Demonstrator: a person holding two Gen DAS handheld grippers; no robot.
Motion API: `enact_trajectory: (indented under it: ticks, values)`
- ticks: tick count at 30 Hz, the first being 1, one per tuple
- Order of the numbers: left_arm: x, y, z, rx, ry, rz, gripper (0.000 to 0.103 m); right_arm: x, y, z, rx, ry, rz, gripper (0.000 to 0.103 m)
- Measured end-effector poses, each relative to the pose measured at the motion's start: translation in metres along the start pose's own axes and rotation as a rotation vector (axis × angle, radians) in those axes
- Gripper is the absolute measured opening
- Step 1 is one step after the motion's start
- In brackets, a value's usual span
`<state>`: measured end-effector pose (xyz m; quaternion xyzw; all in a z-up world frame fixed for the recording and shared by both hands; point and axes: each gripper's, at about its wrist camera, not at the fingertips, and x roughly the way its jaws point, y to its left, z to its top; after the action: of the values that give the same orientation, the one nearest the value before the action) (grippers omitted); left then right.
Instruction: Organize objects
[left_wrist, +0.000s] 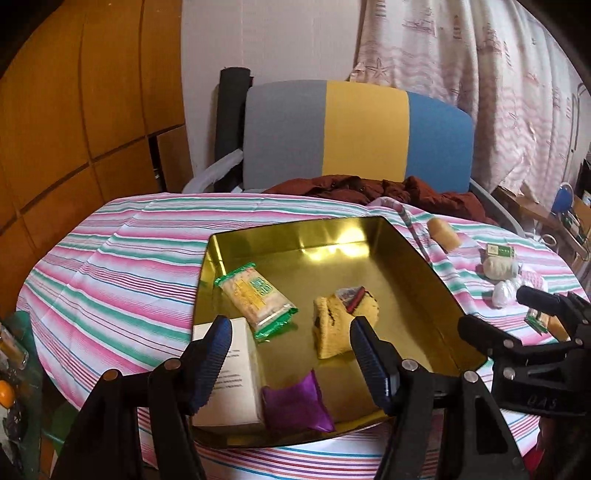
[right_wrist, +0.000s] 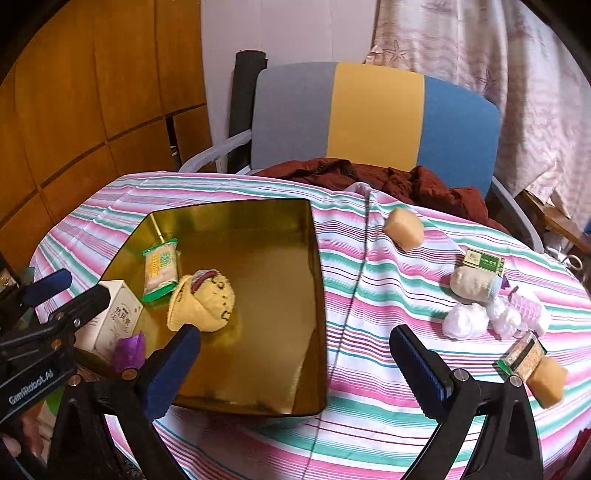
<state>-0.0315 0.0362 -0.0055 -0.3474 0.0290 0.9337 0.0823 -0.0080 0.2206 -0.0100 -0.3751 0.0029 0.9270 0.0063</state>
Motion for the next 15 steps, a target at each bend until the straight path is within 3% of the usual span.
enact_trajectory:
  ticks: [15]
  values:
    - [0.012,-0.022,-0.008,0.035,0.065,-0.085,0.067,0.013,-0.071,-0.009,0.139,0.084,-0.080,0.103]
